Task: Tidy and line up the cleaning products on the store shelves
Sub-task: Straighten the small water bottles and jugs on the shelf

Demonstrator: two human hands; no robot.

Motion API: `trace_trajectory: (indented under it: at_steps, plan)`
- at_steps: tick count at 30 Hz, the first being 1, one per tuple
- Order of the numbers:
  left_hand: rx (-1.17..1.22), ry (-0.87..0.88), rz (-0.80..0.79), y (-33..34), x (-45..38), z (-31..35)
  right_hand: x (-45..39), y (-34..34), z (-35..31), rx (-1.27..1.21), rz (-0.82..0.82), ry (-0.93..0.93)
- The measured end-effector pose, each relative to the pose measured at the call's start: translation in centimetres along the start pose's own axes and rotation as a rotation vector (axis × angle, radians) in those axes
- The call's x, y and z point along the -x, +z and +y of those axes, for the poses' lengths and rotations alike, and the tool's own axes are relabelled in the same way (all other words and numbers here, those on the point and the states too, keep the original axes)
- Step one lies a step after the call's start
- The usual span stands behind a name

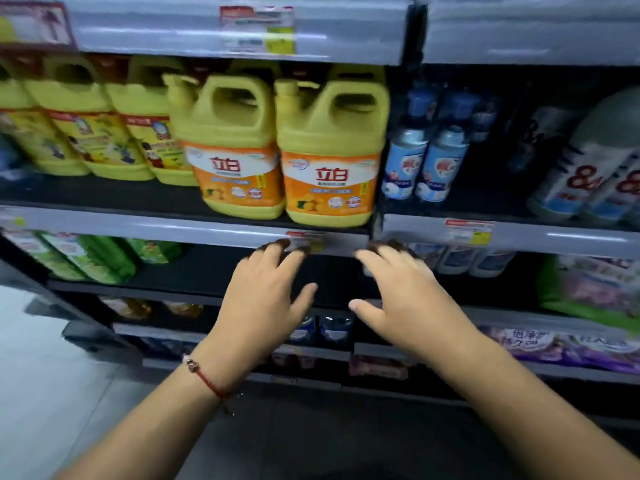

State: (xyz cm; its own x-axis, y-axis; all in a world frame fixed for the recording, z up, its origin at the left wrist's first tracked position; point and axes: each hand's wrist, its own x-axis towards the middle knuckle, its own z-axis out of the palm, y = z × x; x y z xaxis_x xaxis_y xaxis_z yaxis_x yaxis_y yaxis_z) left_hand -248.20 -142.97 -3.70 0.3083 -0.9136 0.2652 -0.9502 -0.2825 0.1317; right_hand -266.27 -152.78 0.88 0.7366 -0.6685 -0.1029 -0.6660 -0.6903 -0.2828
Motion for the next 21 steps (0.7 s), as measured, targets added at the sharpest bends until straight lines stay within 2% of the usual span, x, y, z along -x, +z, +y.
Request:
trace_trajectory:
  at_steps: [3, 12, 21]
  plan:
    - [-0.005, -0.021, -0.020, -0.8, 3.0, -4.5, -0.4, 1.5, -5.0, 0.032, -0.031, -0.060]
    - [-0.022, -0.191, -0.045, -4.0, 11.8, -18.2, -2.9, 7.4, -19.6, -0.083, -0.137, -0.172]
    - [-0.032, -0.330, -0.033, -8.0, 15.8, -26.8, -6.6, 9.8, -29.4, -0.082, -0.092, -0.304]
